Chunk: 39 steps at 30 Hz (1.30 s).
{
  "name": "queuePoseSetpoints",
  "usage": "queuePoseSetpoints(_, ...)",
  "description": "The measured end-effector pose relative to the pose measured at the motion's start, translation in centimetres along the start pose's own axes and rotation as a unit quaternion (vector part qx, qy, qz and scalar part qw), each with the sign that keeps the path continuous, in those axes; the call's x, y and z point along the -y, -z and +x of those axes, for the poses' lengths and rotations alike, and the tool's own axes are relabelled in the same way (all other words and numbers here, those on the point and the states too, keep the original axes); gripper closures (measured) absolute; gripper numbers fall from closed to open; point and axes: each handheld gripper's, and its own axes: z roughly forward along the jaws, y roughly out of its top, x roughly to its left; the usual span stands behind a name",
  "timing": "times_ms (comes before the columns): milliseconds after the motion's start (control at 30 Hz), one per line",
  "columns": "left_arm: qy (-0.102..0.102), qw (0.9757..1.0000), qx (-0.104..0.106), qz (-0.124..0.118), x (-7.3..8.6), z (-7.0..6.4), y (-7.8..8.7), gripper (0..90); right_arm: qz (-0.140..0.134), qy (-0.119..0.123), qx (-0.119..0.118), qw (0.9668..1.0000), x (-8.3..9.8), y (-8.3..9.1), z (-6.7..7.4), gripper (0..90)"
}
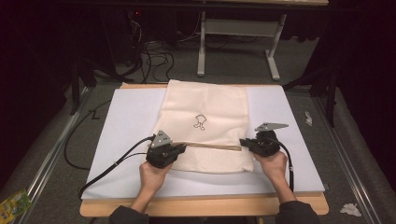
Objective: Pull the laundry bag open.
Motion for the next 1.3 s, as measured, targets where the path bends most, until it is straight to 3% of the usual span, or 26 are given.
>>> queuePoseSetpoints(500, 0.006, 0.9998, -0.017, -0.001, 0.5, 1.1, 1.2, 87.6, 0.005, -0.001, 0.003, 1.0000, 0.1, 0.0, -0.2, 88.3)
queuePoseSetpoints(567, 0.013, 0.9998, -0.013, -0.003, 0.6, 1.2, 1.3, 87.5, 0.006, -0.003, 0.004, 1.0000, 0.1, -0.1, -0.2, 88.3)
queuePoseSetpoints(700, 0.006, 0.9998, -0.020, -0.001, 0.7, 1.1, 1.4, 87.6, 0.003, -0.002, 0.004, 1.0000, 0.1, 0.0, -0.1, 88.3)
queuePoseSetpoints(1300, 0.011, 0.9997, -0.021, -0.005, 1.0, 1.5, 2.0, 87.6, 0.009, 0.001, 0.004, 1.0000, 0.0, -0.4, 0.2, 88.3)
